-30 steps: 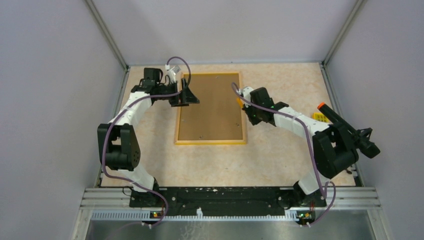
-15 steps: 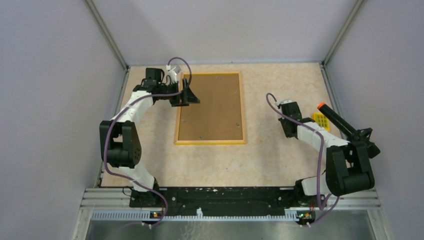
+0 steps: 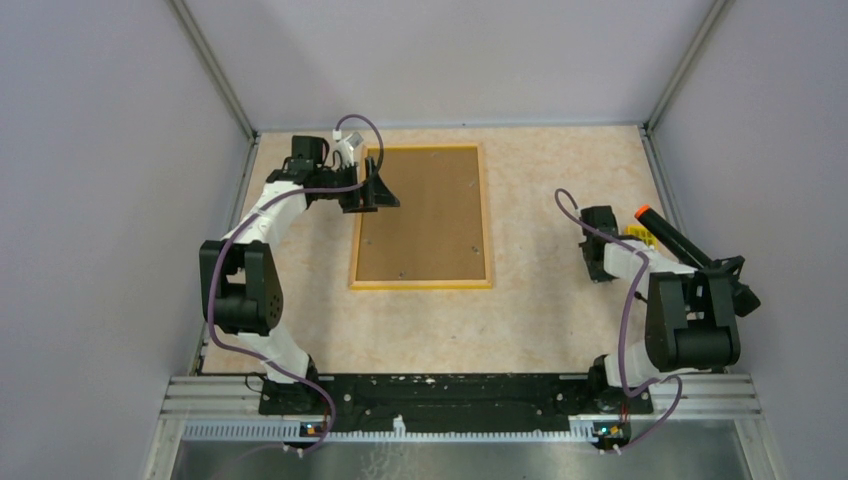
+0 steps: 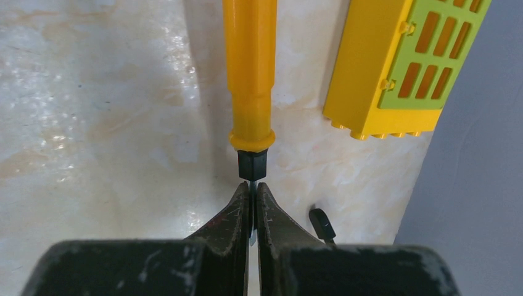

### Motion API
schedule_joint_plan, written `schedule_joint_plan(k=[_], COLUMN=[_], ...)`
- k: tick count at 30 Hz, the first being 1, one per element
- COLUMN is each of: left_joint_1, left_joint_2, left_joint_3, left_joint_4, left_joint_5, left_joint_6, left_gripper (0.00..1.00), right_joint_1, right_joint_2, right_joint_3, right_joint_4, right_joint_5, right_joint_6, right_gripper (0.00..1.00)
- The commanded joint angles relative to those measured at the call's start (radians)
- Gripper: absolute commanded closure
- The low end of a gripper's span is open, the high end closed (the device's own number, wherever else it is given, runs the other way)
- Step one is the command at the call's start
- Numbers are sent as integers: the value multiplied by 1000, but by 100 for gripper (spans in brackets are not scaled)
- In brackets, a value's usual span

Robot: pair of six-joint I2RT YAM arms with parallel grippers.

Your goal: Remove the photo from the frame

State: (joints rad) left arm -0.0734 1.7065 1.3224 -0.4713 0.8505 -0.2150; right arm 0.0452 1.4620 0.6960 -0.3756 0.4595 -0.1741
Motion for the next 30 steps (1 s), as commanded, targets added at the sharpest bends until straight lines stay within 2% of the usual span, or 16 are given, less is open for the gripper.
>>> schedule_joint_plan(k=[1,8,17,23,25,30], left_joint_1=[0,-1,0,0,5,31], left_joint_2=[-16,-16,-26,-41,-45,-46], left_joint_3=[14,-3,-7,2,7,13], left_joint_4=[21,42,21,-19,-40,-73], left_joint_5=[0,-3,-28,-58,-66,-42], left_joint_6=[10,6,33,111,141,218], left_gripper=[1,1,1,1,1,1], right_joint_1=[-42,-41,-42,-31,7,163], right_joint_2=[8,8,-3,-56,-89,-114], right_joint_3=[19,20,62,131,153,229], right_joint_4=[21,15,-13,-52,-57,-59], right_joint_5=[34,31,-39,-187,-260,-315], right_joint_6=[-29,-37,-35,-24,-29,-42], right_gripper=[93,74,66,51,46,30])
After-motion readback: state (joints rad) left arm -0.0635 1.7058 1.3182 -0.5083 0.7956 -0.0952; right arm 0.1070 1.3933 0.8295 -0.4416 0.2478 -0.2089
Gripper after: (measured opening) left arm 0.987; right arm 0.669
